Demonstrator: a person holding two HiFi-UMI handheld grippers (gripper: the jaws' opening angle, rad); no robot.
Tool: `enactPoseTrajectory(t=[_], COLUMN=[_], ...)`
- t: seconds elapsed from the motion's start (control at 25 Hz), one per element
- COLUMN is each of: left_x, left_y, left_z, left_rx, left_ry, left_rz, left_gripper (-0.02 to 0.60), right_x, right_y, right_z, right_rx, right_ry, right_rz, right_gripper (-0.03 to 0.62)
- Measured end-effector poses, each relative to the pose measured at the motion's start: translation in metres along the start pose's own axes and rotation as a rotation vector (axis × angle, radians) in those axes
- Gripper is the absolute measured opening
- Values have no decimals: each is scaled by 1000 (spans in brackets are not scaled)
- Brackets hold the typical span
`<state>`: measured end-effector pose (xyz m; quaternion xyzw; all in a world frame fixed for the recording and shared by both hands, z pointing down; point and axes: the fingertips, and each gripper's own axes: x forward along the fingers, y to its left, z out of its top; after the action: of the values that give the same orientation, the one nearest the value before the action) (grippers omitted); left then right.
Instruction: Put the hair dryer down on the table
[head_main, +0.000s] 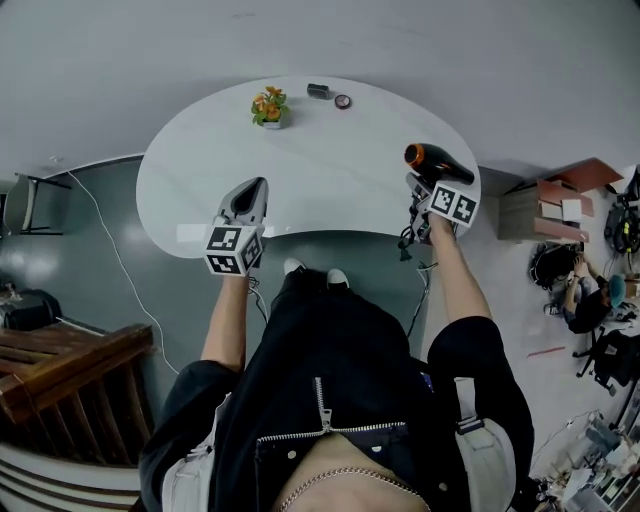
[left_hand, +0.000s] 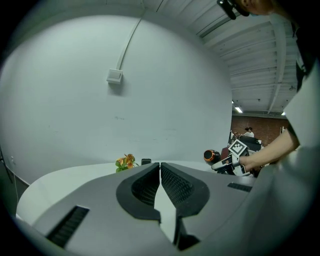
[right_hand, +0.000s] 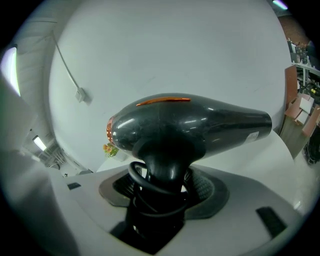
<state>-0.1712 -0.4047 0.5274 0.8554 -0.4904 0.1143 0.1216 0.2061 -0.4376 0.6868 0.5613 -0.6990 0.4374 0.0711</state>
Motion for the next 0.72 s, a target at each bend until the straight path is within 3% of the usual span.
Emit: enactPoseTrajectory(t=[0.36, 0.72], left_x=[-28, -43], left_y=[21, 40], left_z=[-11, -22], left_rx=[-20, -46], left_ry=[14, 24], left_rz=[84, 150], left_gripper=[26, 26], right_x=[38, 64], right_y=[-44, -59], right_z=[-7, -21], right_rx=[-4, 7], right_ry=[94, 156], right_rz=[-133, -184], right_gripper=[262, 264])
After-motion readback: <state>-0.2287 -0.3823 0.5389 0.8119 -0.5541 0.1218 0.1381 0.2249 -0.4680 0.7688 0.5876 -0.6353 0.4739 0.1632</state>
